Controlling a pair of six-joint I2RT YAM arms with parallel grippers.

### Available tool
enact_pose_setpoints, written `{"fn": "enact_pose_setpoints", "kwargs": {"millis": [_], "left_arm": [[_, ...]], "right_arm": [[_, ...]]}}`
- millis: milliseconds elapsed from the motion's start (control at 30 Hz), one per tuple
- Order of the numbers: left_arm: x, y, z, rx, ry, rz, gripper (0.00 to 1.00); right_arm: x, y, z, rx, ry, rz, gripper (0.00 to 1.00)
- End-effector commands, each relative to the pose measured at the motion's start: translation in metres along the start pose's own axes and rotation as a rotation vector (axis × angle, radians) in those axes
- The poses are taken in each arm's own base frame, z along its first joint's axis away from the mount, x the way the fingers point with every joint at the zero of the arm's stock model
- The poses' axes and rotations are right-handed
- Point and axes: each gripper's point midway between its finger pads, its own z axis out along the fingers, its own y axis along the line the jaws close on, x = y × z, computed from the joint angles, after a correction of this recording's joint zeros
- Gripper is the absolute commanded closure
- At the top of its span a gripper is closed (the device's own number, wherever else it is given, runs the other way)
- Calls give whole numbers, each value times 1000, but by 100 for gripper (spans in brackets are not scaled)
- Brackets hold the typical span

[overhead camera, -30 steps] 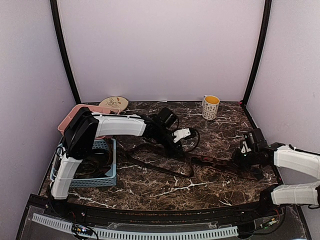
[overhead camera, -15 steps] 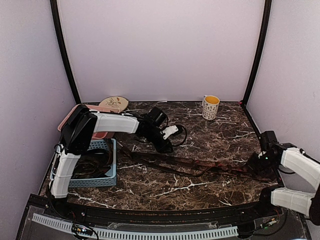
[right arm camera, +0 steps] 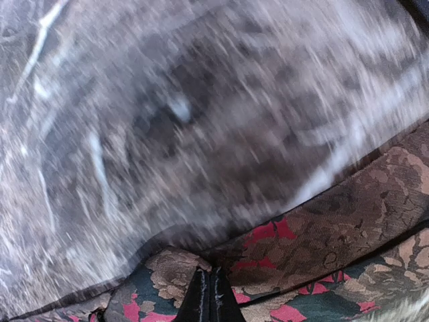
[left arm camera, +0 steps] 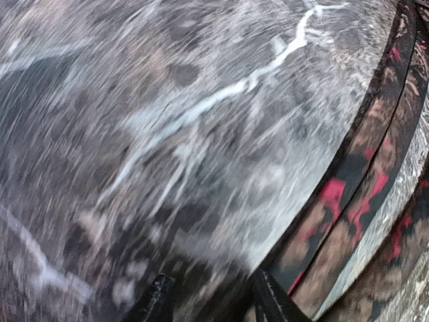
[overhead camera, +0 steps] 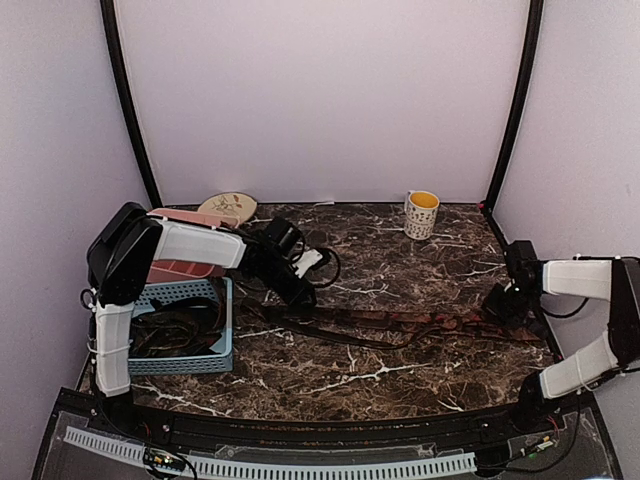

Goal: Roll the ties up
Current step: Tie the tie at the center of the board.

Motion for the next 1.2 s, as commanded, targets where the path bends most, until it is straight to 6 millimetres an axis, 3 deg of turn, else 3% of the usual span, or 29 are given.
{"fn": "enact_pose_setpoints", "kwargs": {"millis": [0,67,133,233,367,533,700,767,833,1000,1167], "left_arm": [[-14,-25,-40,59,-117,57,54],[-29,-54,-57,107,-210,180,52],[-33,-81,-57,150,-236,299,52],[-34,-115,-41,218,-223,413,52],[-35,-132,-12,272,-177,449,52],[-34,-141,6,283,-145,493,53],[-18,-137,23,280,-82,496,57],[-13,-135,28,271,-56,501,64],[-11,-135,27,268,-41,503,76],[-37,-135,3,215,-123,496,97],[-63,-126,-8,130,-200,499,100]], "right_arm": [[-30,6,-3,13,-84,-51,100],[-39,-3,-12,18,-112,-37,100],[-46,-10,-22,7,-131,-19,100],[-49,-9,-32,-28,-144,-21,100],[-49,-6,-33,-52,-133,-30,100],[-38,-8,-27,-61,-89,-32,100],[-34,-16,-26,-45,-86,-20,100],[-33,-21,-25,-35,-85,-11,100],[-33,-25,-24,-25,-79,-1,100],[-29,-33,-19,-6,-61,18,100],[-31,-39,-20,5,-73,33,100]]}}
